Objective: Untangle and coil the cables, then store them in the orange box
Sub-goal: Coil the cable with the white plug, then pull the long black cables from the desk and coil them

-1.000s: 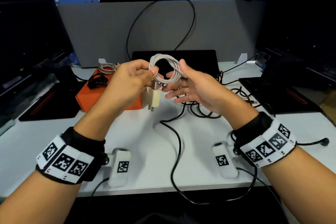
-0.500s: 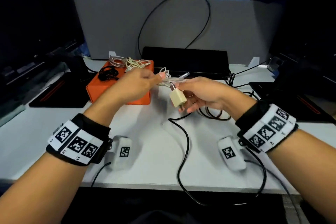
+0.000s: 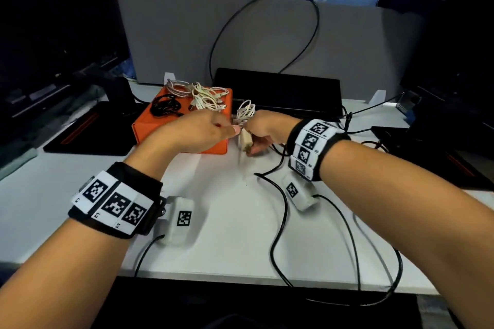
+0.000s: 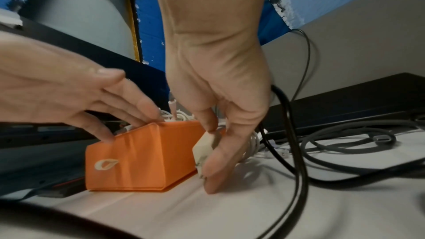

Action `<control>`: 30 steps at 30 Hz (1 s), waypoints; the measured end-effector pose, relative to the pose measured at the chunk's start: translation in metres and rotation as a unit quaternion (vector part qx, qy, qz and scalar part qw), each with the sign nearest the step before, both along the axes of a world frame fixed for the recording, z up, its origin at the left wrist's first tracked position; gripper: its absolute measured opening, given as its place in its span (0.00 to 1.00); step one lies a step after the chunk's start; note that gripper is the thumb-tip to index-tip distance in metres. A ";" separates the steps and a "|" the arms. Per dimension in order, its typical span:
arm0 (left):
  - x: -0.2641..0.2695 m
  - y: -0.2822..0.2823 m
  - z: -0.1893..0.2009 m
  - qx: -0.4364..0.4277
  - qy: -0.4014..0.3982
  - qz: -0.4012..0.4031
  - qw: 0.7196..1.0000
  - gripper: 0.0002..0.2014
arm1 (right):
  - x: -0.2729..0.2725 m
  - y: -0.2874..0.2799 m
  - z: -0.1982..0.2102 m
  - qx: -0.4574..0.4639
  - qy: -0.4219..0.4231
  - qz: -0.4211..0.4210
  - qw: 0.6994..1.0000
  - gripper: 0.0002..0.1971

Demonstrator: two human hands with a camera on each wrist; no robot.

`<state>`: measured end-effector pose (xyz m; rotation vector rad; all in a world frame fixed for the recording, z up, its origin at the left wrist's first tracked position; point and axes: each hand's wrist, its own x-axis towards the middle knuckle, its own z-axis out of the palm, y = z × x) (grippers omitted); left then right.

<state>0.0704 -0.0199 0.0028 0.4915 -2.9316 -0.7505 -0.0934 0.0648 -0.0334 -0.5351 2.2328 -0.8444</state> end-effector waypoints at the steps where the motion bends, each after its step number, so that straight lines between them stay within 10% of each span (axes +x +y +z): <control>1: 0.000 -0.001 -0.001 -0.001 -0.001 -0.002 1.000 0.16 | -0.001 -0.006 -0.001 0.006 0.003 -0.016 1.000 0.11; 10: -0.002 0.009 0.002 -0.037 0.000 -0.038 0.999 0.16 | -0.008 0.018 0.055 0.056 0.118 0.103 0.986 0.22; 15: -0.009 0.043 0.001 -0.069 -0.106 -0.197 0.972 0.23 | -0.035 0.081 0.092 0.227 0.321 0.210 0.895 0.15; 20: -0.030 0.079 -0.015 -0.092 -0.272 -0.310 0.906 0.27 | -0.057 0.129 0.040 0.369 0.180 0.264 0.873 0.42; 26: -0.070 0.081 -0.023 -0.161 -0.187 -0.300 0.922 0.12 | -0.088 0.163 0.006 0.300 0.337 0.248 0.857 0.12; 30: -0.101 0.074 -0.028 -0.165 -0.115 -0.277 0.940 0.12 | -0.113 0.179 0.023 0.240 0.413 0.171 0.862 0.12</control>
